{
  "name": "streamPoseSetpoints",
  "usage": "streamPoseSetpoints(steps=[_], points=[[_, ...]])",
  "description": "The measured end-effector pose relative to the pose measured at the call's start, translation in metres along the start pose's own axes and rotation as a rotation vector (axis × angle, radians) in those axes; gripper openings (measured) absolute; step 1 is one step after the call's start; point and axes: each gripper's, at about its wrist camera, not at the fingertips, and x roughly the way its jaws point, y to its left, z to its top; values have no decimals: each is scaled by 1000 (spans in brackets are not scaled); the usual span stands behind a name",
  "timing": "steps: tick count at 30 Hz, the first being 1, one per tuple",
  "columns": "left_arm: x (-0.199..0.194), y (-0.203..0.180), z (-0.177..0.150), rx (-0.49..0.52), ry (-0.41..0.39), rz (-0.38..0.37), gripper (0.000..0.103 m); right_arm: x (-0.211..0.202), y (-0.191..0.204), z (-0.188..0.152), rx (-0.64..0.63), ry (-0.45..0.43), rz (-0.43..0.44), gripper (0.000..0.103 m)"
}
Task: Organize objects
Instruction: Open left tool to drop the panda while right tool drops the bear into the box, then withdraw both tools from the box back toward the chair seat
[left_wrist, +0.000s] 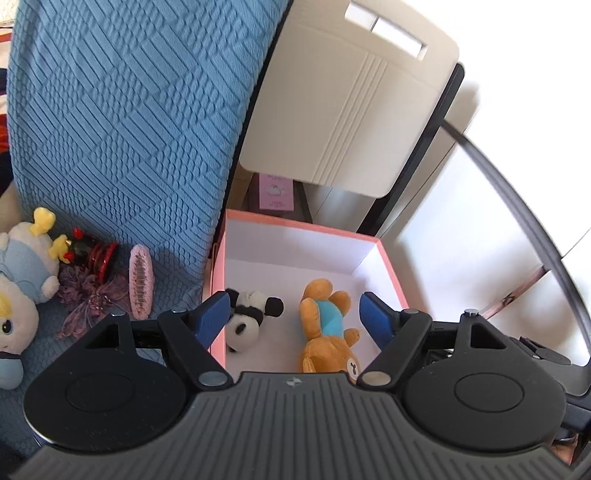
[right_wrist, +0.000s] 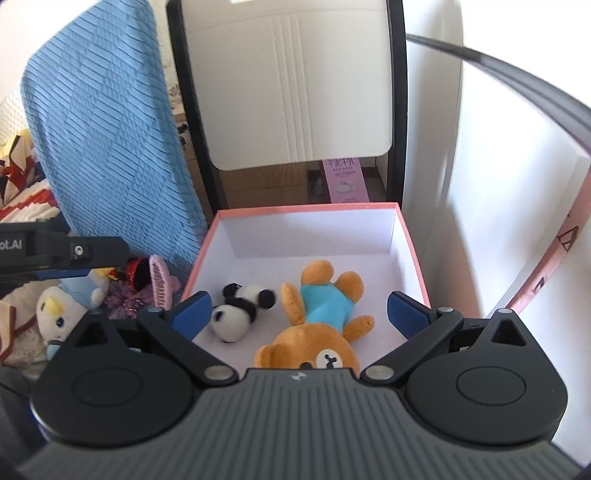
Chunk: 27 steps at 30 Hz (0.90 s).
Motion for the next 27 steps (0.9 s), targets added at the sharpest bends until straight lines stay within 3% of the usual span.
streamPoseSetpoints(steps=[7,19,27], points=[[-31,9,-3,-21,-38,-43,81,-26,28,-3,-19,-12,-4,103],[-79,39,-14,-41,-102,-52,81,-56,66,-16,-15,-21,21,103],[-102,62,-37,8,-123,-25,81,-60,95,-32,-27,-46,49,103]])
